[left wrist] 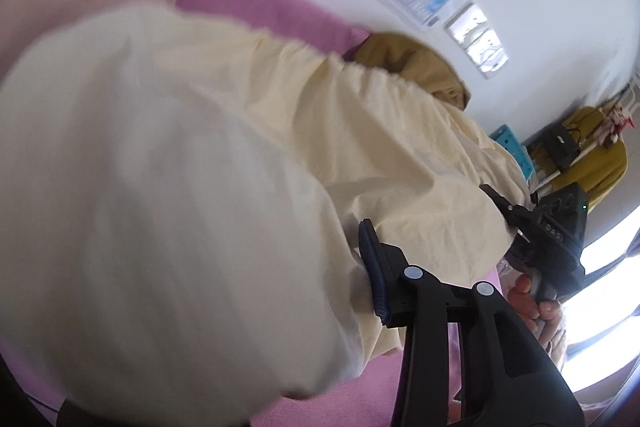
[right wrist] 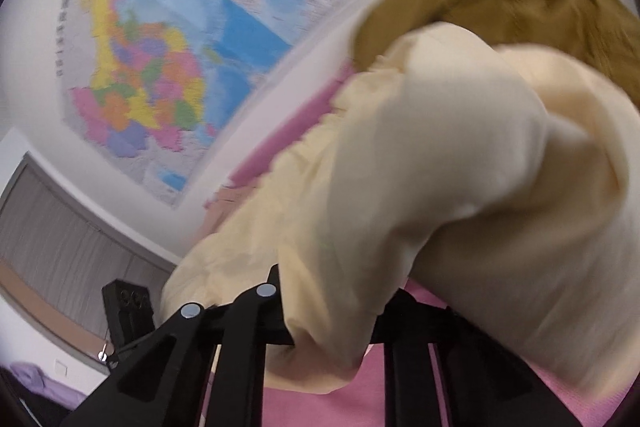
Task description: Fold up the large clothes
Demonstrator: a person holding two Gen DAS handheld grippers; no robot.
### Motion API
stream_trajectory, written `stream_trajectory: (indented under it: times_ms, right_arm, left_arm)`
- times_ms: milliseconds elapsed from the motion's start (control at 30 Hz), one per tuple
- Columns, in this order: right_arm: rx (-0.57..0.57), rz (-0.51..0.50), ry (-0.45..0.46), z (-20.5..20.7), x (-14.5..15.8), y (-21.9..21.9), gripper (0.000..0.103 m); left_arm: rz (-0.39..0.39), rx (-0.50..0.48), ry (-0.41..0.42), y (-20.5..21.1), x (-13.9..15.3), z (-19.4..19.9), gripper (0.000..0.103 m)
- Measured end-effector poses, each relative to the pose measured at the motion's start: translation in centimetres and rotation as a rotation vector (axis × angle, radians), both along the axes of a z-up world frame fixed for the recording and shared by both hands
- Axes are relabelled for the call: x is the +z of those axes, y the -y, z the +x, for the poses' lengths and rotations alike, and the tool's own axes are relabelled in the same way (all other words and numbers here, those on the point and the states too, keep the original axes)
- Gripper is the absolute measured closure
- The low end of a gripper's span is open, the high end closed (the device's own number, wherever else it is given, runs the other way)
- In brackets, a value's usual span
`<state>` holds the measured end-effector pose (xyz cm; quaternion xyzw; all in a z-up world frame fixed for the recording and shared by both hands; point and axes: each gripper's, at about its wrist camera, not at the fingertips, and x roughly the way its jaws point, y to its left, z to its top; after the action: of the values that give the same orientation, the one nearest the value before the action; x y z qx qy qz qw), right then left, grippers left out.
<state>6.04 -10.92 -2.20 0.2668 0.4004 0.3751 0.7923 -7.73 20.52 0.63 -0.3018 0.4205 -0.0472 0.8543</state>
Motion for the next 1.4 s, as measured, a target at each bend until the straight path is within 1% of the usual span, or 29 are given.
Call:
stream_trajectory:
  times_ms: [133,267,333,400,467,500,567,600,633,667,733,767,833,867,900,933,967,1000,1033,1067,1133,1167,1200,1267,1300,1333,1400]
  right_arm:
    - [0.03,0.04,0.095,-0.6,4.3,-1.3,0.089]
    - [0.069,0.083,0.196,-0.6,8.5,-3.3,0.09]
    - [0.095,0.112,0.255,-0.4,11.0,-5.0,0.09]
    - [0.126,0.137,0.293,0.2,12.9,-7.1,0.09]
    - [0.17,0.156,0.333,1.1,15.0,-10.2,0.09]
    - [0.189,0.162,0.347,1.5,15.8,-11.6,0.09]
    - [0.225,0.181,0.371,2.7,17.1,-15.5,0.09]
    - [0.241,0.189,0.374,3.2,17.5,-17.2,0.09]
    - [0.256,0.197,0.378,3.8,17.8,-19.0,0.09]
    - [0.28,0.204,0.389,4.5,18.2,-21.7,0.09]
    - [0.311,0.229,0.373,5.5,18.2,-25.8,0.09]
    - [0.329,0.231,0.382,5.9,18.2,-28.2,0.09]
    - [0.355,0.233,0.389,6.2,17.6,-31.6,0.09]
    - [0.375,0.228,0.396,6.2,17.0,-33.4,0.091]
    - [0.382,0.207,0.396,6.0,15.8,-35.6,0.091]
    - [0.403,0.19,0.376,5.9,14.4,-37.3,0.091]
    - [0.431,0.171,0.356,5.7,13.0,-38.6,0.091]
    - [0.458,0.129,0.325,5.5,10.8,-40.4,0.091]
    - [0.483,0.099,0.283,5.4,8.7,-41.7,0.091]
    - [0.529,0.046,0.206,5.4,5.5,-43.6,0.091]
    - [0.574,-0.033,0.09,5.2,0.8,-45.4,0.09]
    - [0.595,-0.051,0.055,4.9,-1.1,-45.8,0.089]
    - [0.603,-0.052,0.044,4.7,-2.0,-45.7,0.088]
    - [0.618,-0.054,0.032,4.5,-2.2,-45.6,0.083]
    - [0.632,-0.071,0.027,4.3,-1.8,-45.7,0.078]
    - [0.636,-0.071,0.02,4.3,-1.6,-45.5,0.069]
    - [0.652,-0.082,0.018,4.2,-0.6,-44.6,0.059]
  left_arm:
    - [0.031,-0.017,0.09,-1.3,4.4,0.6,0.064]
    - [0.073,-0.027,0.163,-3.0,8.9,1.5,0.064]
    - [0.093,-0.022,0.207,-4.4,11.1,1.8,0.064]
    - [0.129,0.002,0.251,-6.3,13.7,1.8,0.064]
    - [0.202,0.027,0.296,-8.3,16.5,2.1,0.064]
    - [0.225,0.041,0.306,-9.2,17.3,2.2,0.064]
    - [0.263,0.1,0.322,-12.2,19.1,2.3,0.064]
    - [0.297,0.123,0.33,-13.8,19.9,2.4,0.063]
    - [0.319,0.157,0.335,-15.3,20.4,2.4,0.063]
    - [0.326,0.182,0.337,-16.5,20.6,2.5,0.064]
    - [0.369,0.232,0.339,-19.4,21.0,2.5,0.063]
    - [0.392,0.283,0.337,-21.4,21.1,2.7,0.065]
    - [0.441,0.343,0.345,-24.6,20.8,2.8,0.064]
    - [0.449,0.365,0.35,-25.7,20.6,2.7,0.064]
    - [0.458,0.376,0.356,-27.3,20.0,2.6,0.064]
    - [0.466,0.397,0.353,-28.8,19.3,2.3,0.065]
    - [0.454,0.436,0.34,-31.0,17.6,1.6,0.065]
    - [0.443,0.458,0.321,-32.6,15.7,1.2,0.065]
    - [0.434,0.493,0.28,-34.4,13.2,0.6,0.065]
    - [0.427,0.516,0.232,-35.8,10.8,0.1,0.065]
    - [0.373,0.561,0.104,-38.5,5.1,-0.7,0.065]
    - [0.366,0.581,0.063,-39.3,3.2,-1.1,0.065]
    - [0.344,0.6,0.048,-39.9,1.4,-1.9,0.065]
    - [0.298,0.617,0.049,-40.5,-0.1,-3.1,0.061]
    - [0.281,0.624,0.052,-40.6,-0.4,-3.6,0.061]
    - [0.279,0.627,0.052,-40.7,-0.4,-3.9,0.061]
    - [0.276,0.634,0.04,-41.1,-0.3,-4.0,0.06]
